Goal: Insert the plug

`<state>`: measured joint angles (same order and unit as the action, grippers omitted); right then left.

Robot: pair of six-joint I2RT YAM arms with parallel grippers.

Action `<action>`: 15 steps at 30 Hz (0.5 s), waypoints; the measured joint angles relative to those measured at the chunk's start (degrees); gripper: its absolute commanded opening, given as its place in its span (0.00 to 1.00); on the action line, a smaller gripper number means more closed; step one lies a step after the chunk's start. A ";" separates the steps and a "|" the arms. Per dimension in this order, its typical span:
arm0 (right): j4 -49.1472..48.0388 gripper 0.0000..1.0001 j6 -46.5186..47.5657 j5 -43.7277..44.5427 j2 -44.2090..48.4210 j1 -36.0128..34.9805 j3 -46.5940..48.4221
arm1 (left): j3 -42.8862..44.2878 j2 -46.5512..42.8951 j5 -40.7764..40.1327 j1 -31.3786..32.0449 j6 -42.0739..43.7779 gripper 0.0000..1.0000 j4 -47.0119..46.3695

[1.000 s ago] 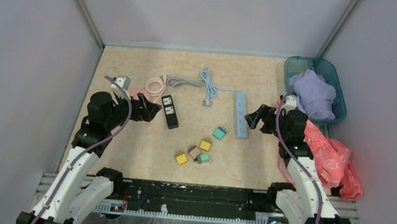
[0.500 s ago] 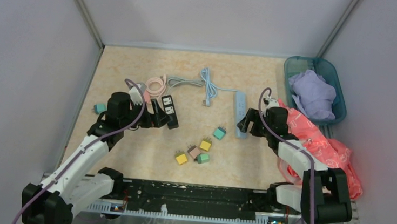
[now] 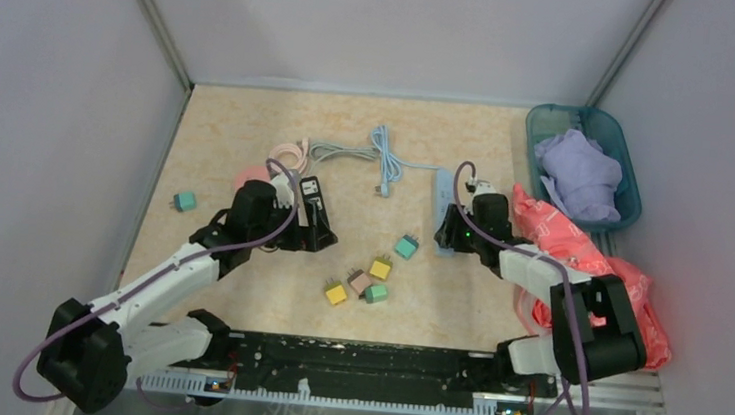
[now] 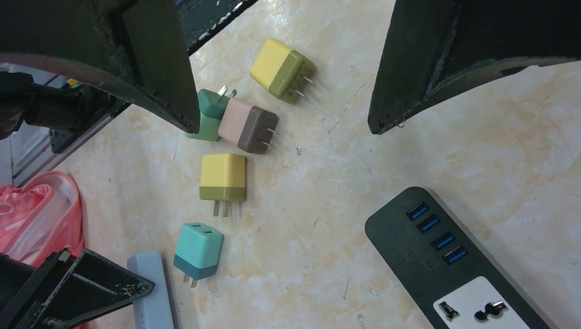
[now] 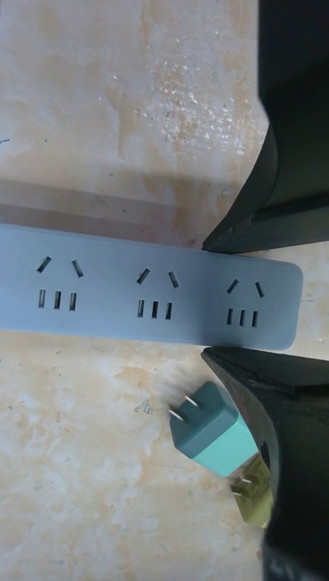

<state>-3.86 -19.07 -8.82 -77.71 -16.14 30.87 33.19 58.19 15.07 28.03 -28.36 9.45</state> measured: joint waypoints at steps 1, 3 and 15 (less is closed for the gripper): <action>0.31 0.41 0.11 0.81 0.00 -0.66 0.17 | 0.02 0.50 -0.76 0.81 0.00 0.97 -0.17; 1.09 0.34 0.39 3.30 0.02 -2.03 0.44 | 0.02 1.44 -2.16 2.05 0.02 0.97 -0.28; 7.72 0.09 0.92 14.93 -0.28 -10.69 3.58 | 0.90 5.75 -9.68 7.69 0.70 0.97 -0.02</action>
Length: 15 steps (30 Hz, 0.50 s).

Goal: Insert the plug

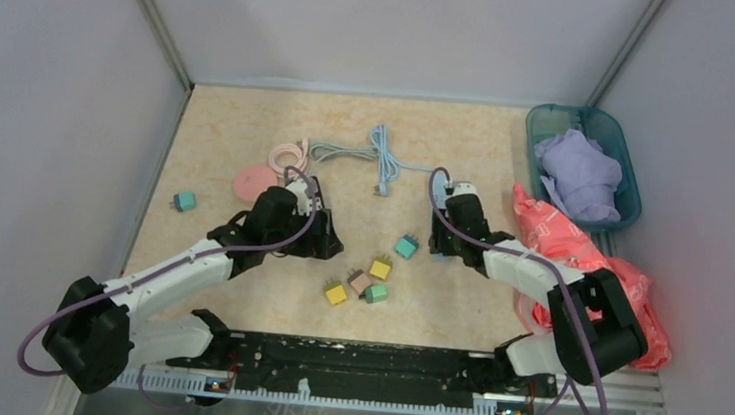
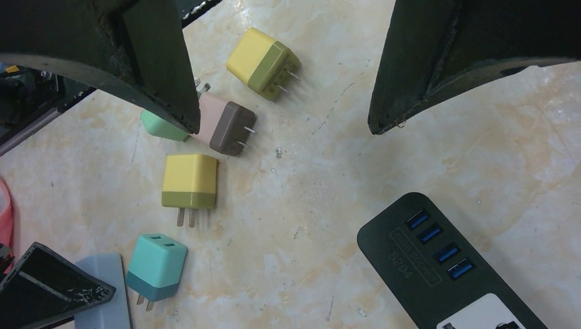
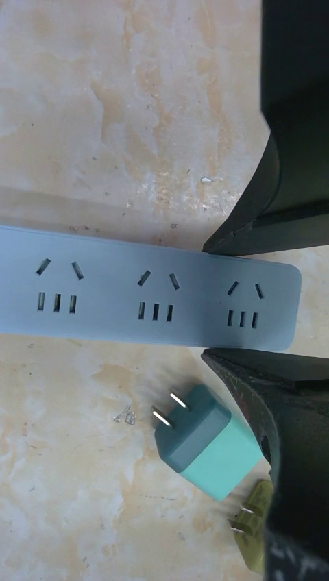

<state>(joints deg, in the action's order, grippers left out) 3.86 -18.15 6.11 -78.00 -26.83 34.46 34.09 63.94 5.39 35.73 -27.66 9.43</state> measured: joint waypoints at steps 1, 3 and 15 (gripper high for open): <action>0.94 0.07 0.02 0.85 -0.46 -0.92 0.61 | 0.00 0.07 -0.31 0.17 0.07 0.96 0.02; 2.29 0.04 0.11 2.95 -1.53 -2.80 1.99 | 0.00 0.13 -0.98 0.31 0.17 0.96 0.04; 6.23 0.03 -2.01 9.14 -8.02 -12.57 8.94 | 0.02 0.83 -2.60 0.70 0.28 0.96 0.04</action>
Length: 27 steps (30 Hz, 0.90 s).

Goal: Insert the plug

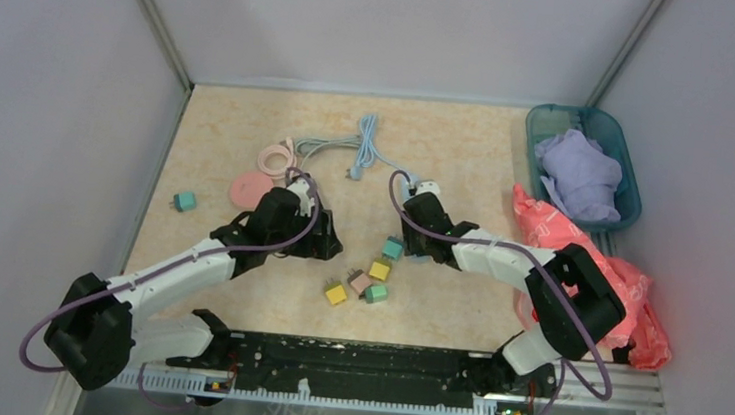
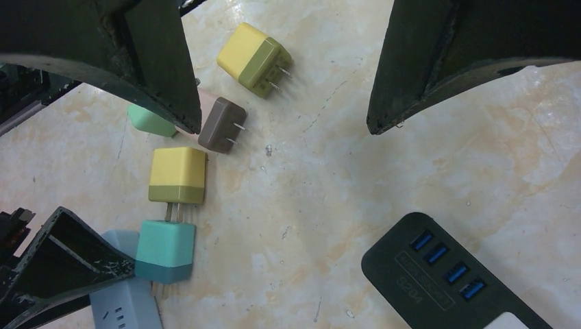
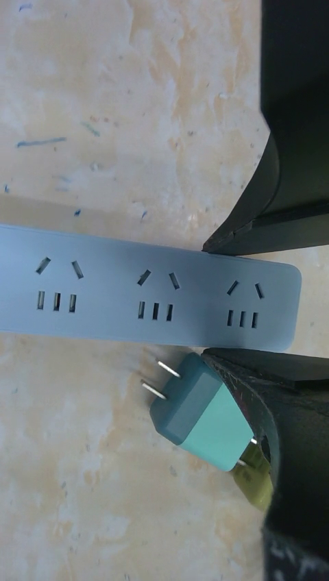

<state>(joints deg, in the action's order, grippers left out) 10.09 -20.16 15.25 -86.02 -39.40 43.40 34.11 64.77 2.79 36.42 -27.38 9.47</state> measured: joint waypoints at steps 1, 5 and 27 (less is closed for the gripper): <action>0.04 0.03 -0.26 0.02 -0.57 -0.90 0.59 | 0.02 0.17 0.00 0.17 0.00 0.95 0.02; -0.28 0.04 -1.22 -0.50 -1.16 -2.58 1.03 | 0.35 0.74 0.02 0.85 0.00 0.95 0.04; -0.90 0.53 -6.97 -4.57 9.09 -4.90 -6.60 | 3.78 4.28 -0.42 9.75 2.05 0.93 -1.11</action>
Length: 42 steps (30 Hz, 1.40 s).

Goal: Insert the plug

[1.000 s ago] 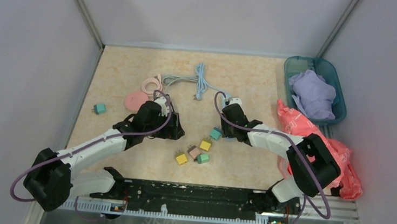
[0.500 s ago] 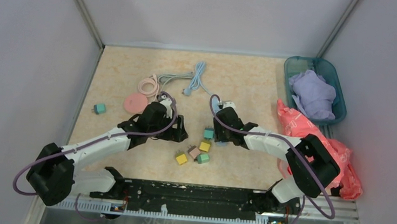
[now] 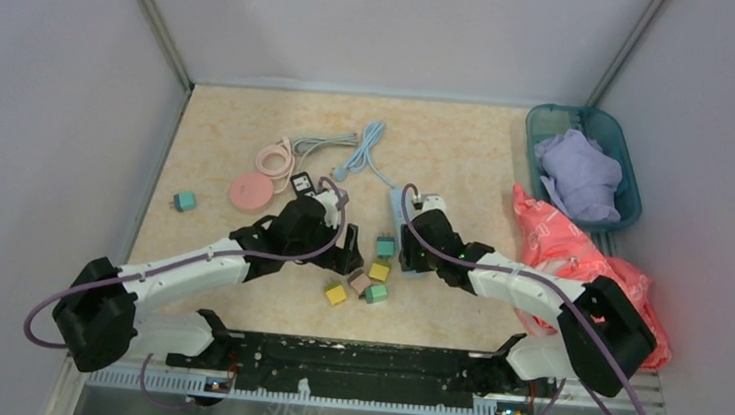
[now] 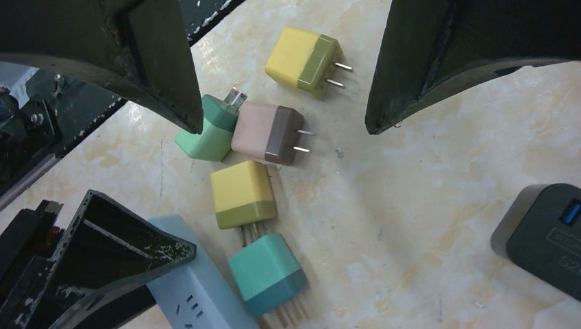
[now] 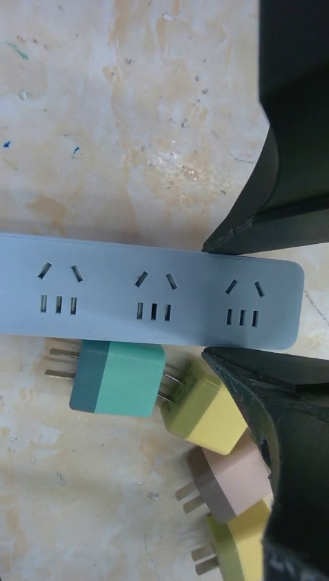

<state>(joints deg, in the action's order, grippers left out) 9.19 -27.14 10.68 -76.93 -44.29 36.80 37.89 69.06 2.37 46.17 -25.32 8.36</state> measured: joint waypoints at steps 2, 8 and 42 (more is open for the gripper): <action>-0.42 0.60 0.11 0.50 2.62 -0.11 -1.11 | 0.00 0.00 -0.07 1.38 0.81 0.92 -0.46; -1.97 0.74 0.96 3.39 10.80 -0.24 -3.76 | 0.00 0.33 -0.04 5.11 3.80 0.89 -2.23; -3.74 0.79 5.09 11.32 19.30 -0.28 -9.84 | 6.47 16.35 -5.88 21.09 22.49 0.53 -3.17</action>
<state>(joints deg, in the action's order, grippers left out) 5.45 -22.04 22.00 -57.63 -44.58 26.96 44.36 85.41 -3.51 67.26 -2.83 5.19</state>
